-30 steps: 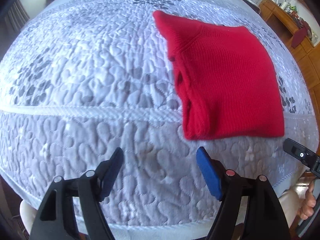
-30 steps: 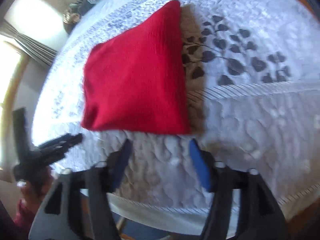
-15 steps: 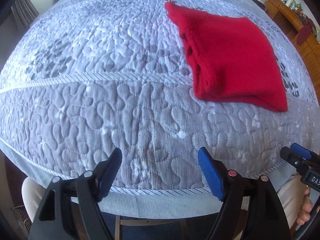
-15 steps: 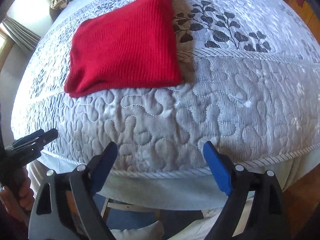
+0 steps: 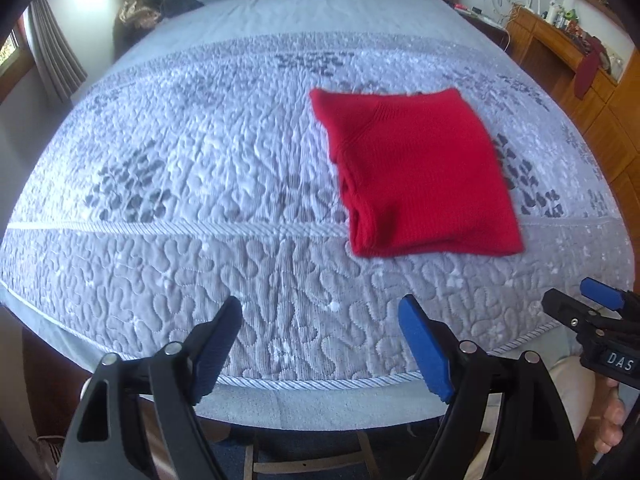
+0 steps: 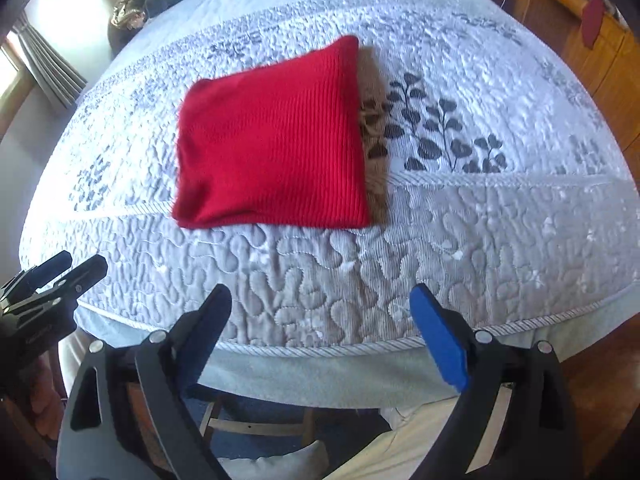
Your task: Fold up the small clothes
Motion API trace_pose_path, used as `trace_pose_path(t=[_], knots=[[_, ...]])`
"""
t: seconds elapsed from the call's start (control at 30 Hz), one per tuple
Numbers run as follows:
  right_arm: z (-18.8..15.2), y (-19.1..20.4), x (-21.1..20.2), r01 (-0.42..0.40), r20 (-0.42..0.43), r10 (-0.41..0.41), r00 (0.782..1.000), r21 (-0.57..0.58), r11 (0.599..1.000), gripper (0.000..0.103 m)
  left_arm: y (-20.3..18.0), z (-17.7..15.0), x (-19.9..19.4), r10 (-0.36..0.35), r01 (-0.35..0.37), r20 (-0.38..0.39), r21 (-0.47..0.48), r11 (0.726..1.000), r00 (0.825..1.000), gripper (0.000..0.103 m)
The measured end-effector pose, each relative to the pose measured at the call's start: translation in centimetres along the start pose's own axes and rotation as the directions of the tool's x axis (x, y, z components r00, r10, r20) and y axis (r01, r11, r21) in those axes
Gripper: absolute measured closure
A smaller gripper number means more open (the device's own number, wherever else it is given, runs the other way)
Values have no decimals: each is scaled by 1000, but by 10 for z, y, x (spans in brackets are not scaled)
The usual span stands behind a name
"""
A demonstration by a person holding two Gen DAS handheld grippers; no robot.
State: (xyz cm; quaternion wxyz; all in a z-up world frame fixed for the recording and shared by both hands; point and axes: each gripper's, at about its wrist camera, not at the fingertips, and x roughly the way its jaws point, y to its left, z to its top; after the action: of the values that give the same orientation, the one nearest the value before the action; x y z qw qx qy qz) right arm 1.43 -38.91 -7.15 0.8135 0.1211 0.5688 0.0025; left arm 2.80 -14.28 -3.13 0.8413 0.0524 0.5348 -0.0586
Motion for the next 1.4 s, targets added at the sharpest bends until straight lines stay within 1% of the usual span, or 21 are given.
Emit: trace_pose_path(t=[0.27, 0.57, 0.8, 0.93, 1.03, 1.4], knots=[[-1, 16, -31, -14, 29, 15, 999, -16, 1000, 12, -9, 4, -36, -8, 7, 52, 17, 1000, 999, 21], [0, 25, -43, -21, 43, 23, 999, -26, 999, 11, -11, 6, -51, -8, 7, 79, 17, 1000, 997, 18], [1, 26, -38, -13, 27, 14, 1000, -22, 1000, 11, -13, 6, -49, -11, 9, 63, 24, 1000, 998, 17], [2, 25, -35, 2, 22, -2, 1000, -24, 1000, 11, -13, 6, -44, 5, -6, 55, 27, 1000, 998, 17], [3, 24, -33, 8, 20, -7, 1000, -27, 1000, 11, -11, 7, -42, 3, -4, 45, 20, 1000, 999, 17], [3, 23, -30, 23, 17, -22, 1000, -37, 999, 11, -9, 7, -40, 20, -21, 54, 26, 999, 998, 17]])
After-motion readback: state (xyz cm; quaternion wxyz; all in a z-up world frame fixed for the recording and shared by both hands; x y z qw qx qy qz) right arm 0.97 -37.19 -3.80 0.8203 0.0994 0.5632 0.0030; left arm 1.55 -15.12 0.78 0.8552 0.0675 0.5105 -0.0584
